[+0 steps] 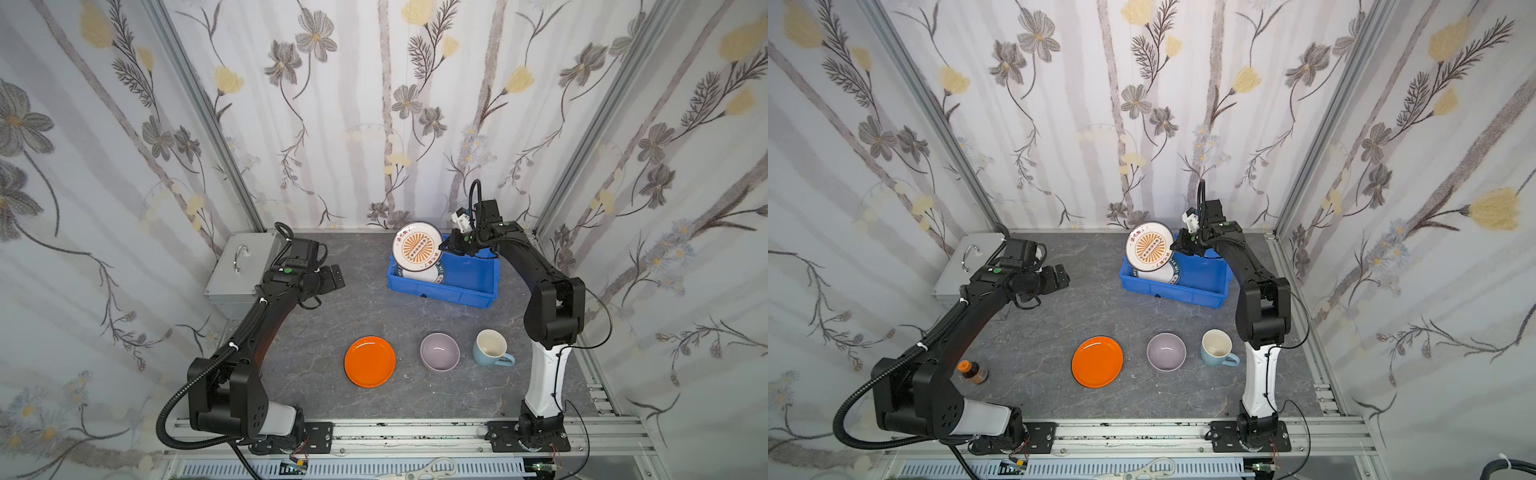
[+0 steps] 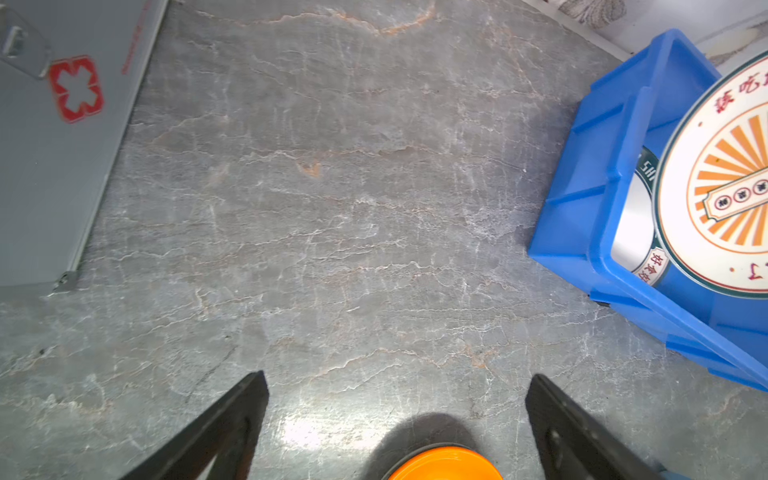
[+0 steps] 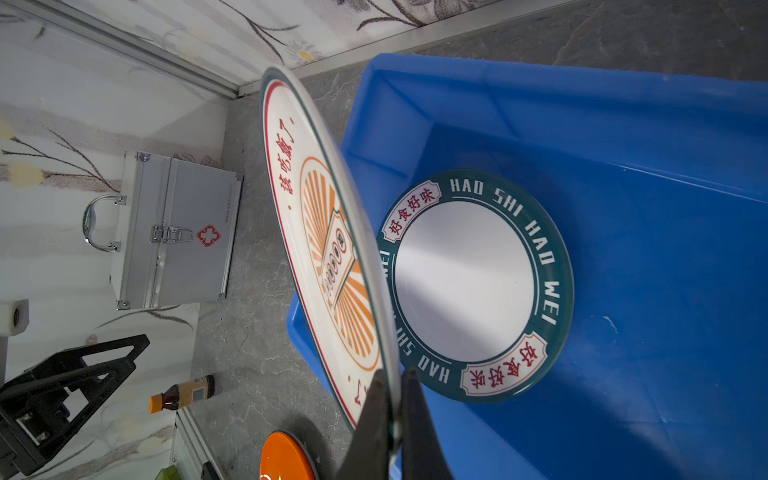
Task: Place the mixed dishes into the plastic bin
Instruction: 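Lift the sunburst plate with the right gripper and carry it into the bin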
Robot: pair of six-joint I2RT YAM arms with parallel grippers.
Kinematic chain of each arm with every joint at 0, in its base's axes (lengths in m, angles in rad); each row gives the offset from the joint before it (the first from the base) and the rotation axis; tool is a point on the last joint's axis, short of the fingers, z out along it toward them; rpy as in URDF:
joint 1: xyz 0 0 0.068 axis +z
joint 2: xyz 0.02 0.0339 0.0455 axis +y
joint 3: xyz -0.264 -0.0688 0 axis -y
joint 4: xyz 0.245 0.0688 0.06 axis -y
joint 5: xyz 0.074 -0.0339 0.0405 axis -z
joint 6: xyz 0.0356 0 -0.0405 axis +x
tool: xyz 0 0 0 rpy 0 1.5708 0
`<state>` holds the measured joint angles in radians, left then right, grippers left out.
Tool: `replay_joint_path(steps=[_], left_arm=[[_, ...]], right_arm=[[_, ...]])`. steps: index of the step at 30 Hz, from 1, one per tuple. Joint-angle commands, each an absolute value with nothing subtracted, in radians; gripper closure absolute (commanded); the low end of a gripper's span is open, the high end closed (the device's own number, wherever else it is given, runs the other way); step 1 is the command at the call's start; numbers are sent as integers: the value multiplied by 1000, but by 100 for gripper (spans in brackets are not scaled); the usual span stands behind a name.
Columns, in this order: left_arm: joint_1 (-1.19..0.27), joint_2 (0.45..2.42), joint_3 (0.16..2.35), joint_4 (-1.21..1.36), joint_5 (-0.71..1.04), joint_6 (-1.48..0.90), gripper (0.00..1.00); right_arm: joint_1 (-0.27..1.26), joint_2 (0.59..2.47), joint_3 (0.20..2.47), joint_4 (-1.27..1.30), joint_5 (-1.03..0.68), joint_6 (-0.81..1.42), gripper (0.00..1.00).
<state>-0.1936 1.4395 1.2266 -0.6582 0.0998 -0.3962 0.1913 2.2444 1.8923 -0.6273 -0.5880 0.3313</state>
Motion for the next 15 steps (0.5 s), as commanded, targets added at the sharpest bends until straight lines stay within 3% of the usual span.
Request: replay_joint_path(steps=[1, 15], left_arm=[[-221, 1473, 1268, -647, 74, -403, 0], [-279, 1575, 1369, -662, 79, -401, 0]], right_arm=[[178, 2233, 1873, -575, -601, 323, 98], [156, 2298, 1789, -525, -605, 331, 98]])
